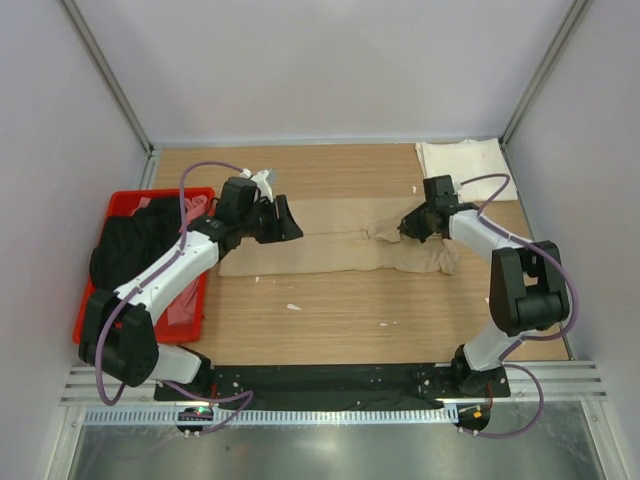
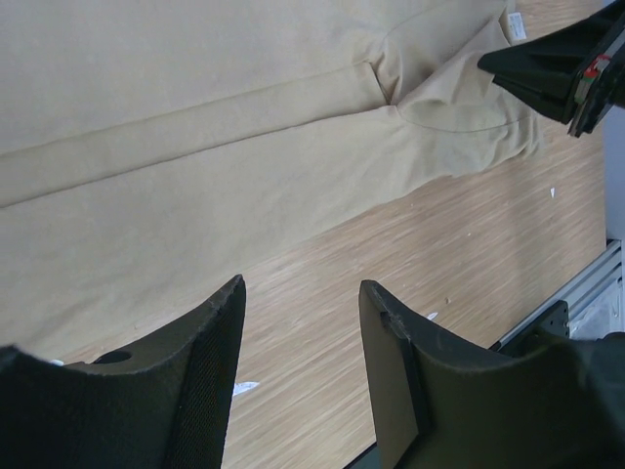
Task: Fold and stack the t-shirts
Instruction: Fold the tshirt
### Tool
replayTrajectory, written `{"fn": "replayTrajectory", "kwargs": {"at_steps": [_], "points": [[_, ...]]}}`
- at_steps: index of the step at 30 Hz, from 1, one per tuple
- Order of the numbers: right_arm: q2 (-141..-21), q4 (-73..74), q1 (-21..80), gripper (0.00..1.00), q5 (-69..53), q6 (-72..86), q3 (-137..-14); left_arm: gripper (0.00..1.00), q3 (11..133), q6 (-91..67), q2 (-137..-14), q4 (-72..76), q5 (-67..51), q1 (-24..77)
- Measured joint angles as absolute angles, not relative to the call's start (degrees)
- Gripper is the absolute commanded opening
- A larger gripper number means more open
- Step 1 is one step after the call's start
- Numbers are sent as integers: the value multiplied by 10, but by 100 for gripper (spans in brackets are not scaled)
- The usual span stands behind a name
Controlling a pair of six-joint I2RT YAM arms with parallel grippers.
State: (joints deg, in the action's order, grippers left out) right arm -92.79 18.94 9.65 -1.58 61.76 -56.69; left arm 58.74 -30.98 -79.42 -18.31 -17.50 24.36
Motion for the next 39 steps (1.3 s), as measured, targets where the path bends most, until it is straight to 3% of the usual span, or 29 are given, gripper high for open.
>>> {"fn": "replayTrajectory", "kwargs": {"at_steps": [16, 28, 36, 39], "points": [[-1098, 230, 120, 1, -3, 506, -780, 52, 587, -302, -794, -206, -143, 244], [-1120, 246, 149, 4, 15, 464, -804, 53, 588, -299, -800, -222, -129, 244], [-1144, 269, 149, 32, 23, 457, -846, 54, 595, -299, -800, -249, -113, 244], [-1144, 271, 149, 37, 22, 451, -850, 54, 597, -299, -800, -254, -106, 244]]}}
